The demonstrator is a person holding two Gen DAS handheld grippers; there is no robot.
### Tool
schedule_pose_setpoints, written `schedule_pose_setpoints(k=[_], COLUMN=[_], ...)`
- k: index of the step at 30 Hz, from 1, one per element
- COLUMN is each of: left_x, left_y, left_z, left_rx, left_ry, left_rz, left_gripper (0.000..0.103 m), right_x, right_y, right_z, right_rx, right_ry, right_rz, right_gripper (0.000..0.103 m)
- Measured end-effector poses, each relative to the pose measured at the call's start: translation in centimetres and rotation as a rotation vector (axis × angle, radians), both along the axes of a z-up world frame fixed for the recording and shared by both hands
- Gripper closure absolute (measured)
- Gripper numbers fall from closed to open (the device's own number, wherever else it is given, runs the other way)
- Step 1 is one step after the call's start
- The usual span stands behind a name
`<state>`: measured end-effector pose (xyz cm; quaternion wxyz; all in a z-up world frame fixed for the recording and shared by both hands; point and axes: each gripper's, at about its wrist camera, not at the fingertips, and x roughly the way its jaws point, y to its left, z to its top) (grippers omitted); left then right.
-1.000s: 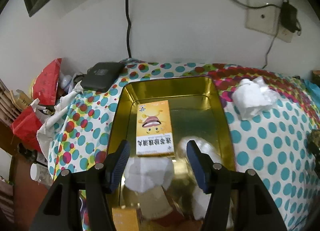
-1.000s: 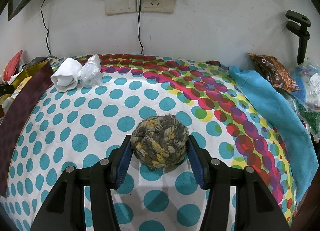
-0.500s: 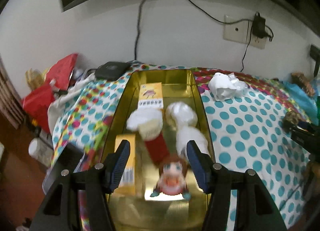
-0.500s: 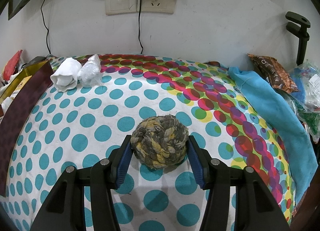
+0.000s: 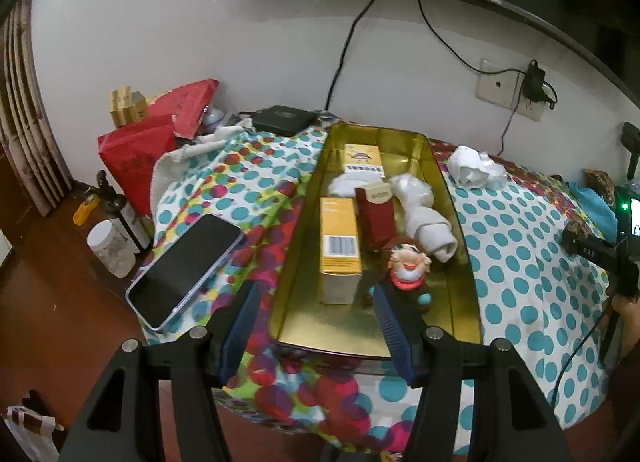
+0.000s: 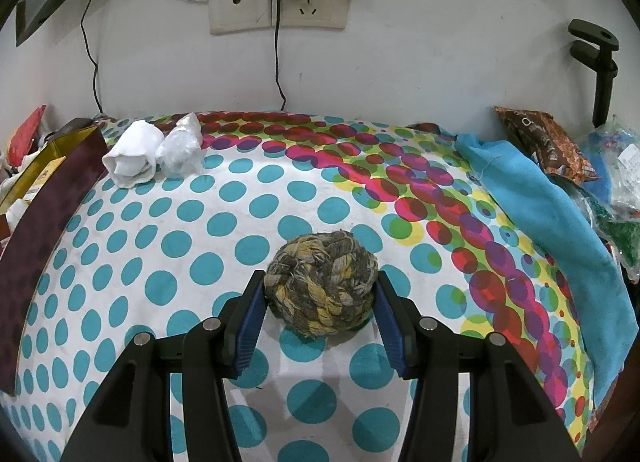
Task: Organize objects
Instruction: 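Hold the braided rope ball in the right tool above the bed, then carry the braided rope ball into the gold tray and open the right tool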
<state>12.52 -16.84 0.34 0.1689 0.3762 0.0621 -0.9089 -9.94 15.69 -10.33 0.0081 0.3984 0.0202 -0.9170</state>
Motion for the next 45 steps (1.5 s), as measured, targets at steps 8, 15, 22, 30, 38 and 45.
schedule_pose_setpoints(k=[8, 15, 22, 30, 38, 45], left_x=[0.6, 0.8, 1.1, 1.5, 1.7, 1.5], left_y=[-1.9, -2.5, -3.0, -4.3, -5.8, -6.2], left_z=[-1.3, -2.0, -2.2, -2.3, -3.0, -3.2], left_rx=[0.042, 0.041, 0.032, 0.05, 0.059, 0.064], left_ry=[-0.015, -0.02, -0.022, -0.013, -0.018, -0.023], left_rz=[0.022, 0.024, 0.023, 0.041, 0.071, 0.074], left_gripper=[0.042, 0.042, 0.042, 0.042, 0.042, 0.042], right_x=[-0.2, -0.1, 0.5, 0.8, 0.2, -1.3], right_y=[-1.4, -7.1, -16.7, -25.6, -29.1, -30.0], right_z=[1.2, 5.6, 9.1, 8.5, 5.6, 4.1], right_rx=[0.006, -0.021, -0.041, -0.005, 0.034, 0.057], right_ry=[0.009, 0.094, 0.153, 0.125, 0.046, -0.023], right_rz=[0.004, 0.127, 0.337, 0.479, 0.514, 0.497], right_gripper=[0.054, 0.054, 0.054, 0.054, 0.054, 0.054])
